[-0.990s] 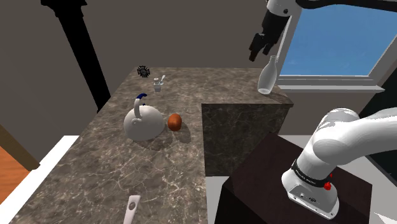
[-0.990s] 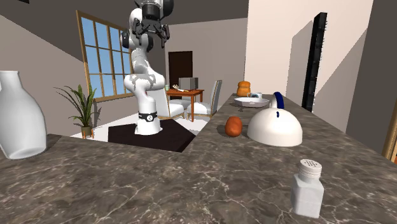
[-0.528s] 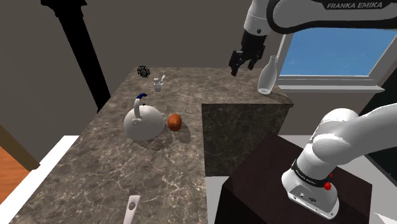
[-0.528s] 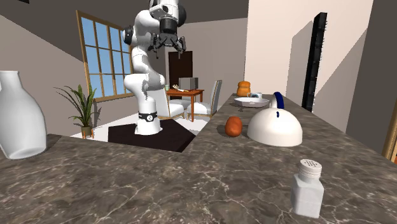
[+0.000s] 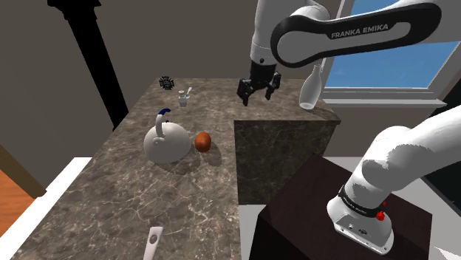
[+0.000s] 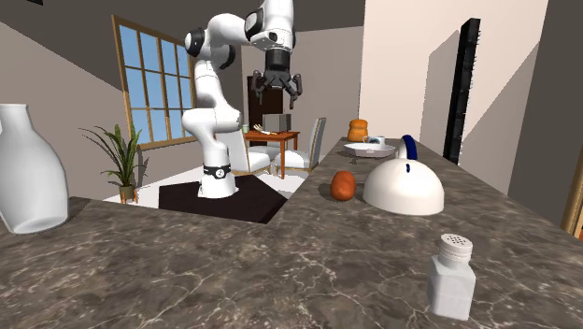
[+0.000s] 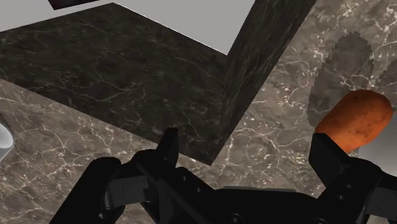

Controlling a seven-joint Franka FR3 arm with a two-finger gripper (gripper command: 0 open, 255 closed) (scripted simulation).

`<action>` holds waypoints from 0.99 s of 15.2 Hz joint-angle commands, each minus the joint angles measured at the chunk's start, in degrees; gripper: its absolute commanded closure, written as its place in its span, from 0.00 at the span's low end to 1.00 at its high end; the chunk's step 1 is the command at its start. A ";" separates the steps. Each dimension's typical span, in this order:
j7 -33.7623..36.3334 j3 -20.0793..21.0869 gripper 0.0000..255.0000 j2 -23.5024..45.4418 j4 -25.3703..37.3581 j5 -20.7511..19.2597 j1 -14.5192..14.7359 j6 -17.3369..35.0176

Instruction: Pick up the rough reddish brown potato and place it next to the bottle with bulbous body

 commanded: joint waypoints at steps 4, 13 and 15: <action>11.32 6.03 0.00 9.58 3.48 -1.08 -1.56 3.95; 33.31 13.71 0.00 31.70 15.75 -10.51 -2.71 7.41; 38.04 14.05 0.00 37.12 19.49 -13.36 -1.77 7.26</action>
